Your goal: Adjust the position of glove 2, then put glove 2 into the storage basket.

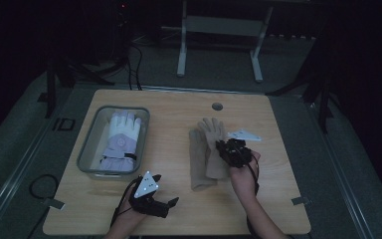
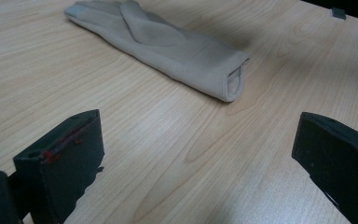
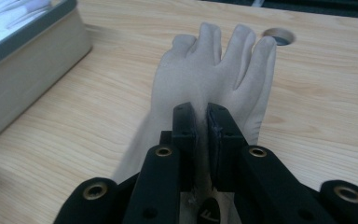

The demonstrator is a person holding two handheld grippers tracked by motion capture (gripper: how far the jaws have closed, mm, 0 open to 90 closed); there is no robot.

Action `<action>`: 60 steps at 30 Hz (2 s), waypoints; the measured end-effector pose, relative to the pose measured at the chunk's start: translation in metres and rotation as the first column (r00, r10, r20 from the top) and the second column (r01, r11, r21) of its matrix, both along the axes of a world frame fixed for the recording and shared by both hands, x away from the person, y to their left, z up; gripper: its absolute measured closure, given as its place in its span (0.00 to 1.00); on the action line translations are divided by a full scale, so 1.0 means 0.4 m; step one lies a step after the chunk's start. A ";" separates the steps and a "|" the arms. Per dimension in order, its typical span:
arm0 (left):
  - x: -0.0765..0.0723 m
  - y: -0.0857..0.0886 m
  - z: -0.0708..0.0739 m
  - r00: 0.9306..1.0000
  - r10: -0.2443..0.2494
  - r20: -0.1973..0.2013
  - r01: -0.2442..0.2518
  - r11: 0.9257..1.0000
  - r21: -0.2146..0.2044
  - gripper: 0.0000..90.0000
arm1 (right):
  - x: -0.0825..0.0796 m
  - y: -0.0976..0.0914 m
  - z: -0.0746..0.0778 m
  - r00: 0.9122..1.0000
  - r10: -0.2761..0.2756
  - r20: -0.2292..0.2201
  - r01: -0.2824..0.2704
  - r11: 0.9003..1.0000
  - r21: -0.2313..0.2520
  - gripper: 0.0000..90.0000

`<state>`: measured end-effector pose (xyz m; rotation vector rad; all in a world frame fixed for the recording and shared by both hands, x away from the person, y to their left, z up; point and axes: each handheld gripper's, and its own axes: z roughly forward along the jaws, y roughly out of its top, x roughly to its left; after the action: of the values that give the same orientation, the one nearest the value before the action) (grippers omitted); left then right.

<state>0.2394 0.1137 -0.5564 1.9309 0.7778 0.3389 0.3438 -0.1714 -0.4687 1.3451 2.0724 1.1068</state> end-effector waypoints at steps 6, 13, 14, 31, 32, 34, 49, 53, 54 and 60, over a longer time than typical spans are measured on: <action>0.000 -0.001 0.002 1.000 0.015 -0.006 -0.015 0.999 -0.032 0.03 | 0.004 0.071 -0.003 1.000 0.027 0.002 -0.027 1.000 0.002 0.92; 0.000 -0.006 -0.001 1.000 0.014 -0.022 -0.016 0.998 -0.057 0.03 | 0.011 0.100 -0.048 0.999 0.025 -0.022 -0.025 1.000 -0.015 0.91; 0.000 -0.007 -0.002 1.000 0.014 -0.024 -0.016 0.998 -0.058 0.03 | 0.011 0.102 -0.058 0.999 0.022 -0.030 -0.023 1.000 -0.018 0.91; -0.004 -0.002 0.002 0.991 0.112 0.077 -0.109 0.993 -0.041 0.03 | 0.023 0.111 -0.178 0.987 0.082 -0.139 -0.093 0.993 -0.074 0.71; -0.003 0.000 0.003 0.991 0.116 0.066 -0.114 0.993 -0.040 0.03 | 0.023 0.112 -0.180 0.986 0.093 -0.140 -0.104 0.992 -0.071 0.67; 0.000 0.002 0.004 0.991 0.129 0.033 -0.128 0.991 -0.035 0.03 | 0.020 0.114 -0.180 0.986 0.102 -0.129 -0.114 0.990 -0.083 0.56; 0.007 -0.016 -0.004 0.994 0.081 -0.075 -0.081 0.997 0.007 0.04 | 0.001 0.054 -0.128 0.959 0.272 -0.080 -0.272 0.962 0.012 0.15; 0.007 -0.018 -0.003 0.996 0.057 -0.073 -0.057 0.998 0.007 0.06 | 0.001 0.032 -0.125 0.952 0.302 -0.056 -0.302 0.953 0.007 0.16; 0.007 -0.020 -0.003 0.996 0.051 -0.074 -0.051 0.999 0.006 0.06 | 0.003 0.026 -0.125 0.948 0.309 -0.081 -0.309 0.951 0.014 0.16; 0.008 -0.032 0.001 0.998 0.043 -0.040 -0.043 0.999 0.010 0.06 | 0.006 0.003 -0.122 0.945 0.292 -0.151 -0.293 0.956 0.014 0.14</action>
<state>0.2428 0.1010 -0.5560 1.9373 0.8467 0.3310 0.3460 -0.1702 -0.5175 1.1744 2.4471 1.1398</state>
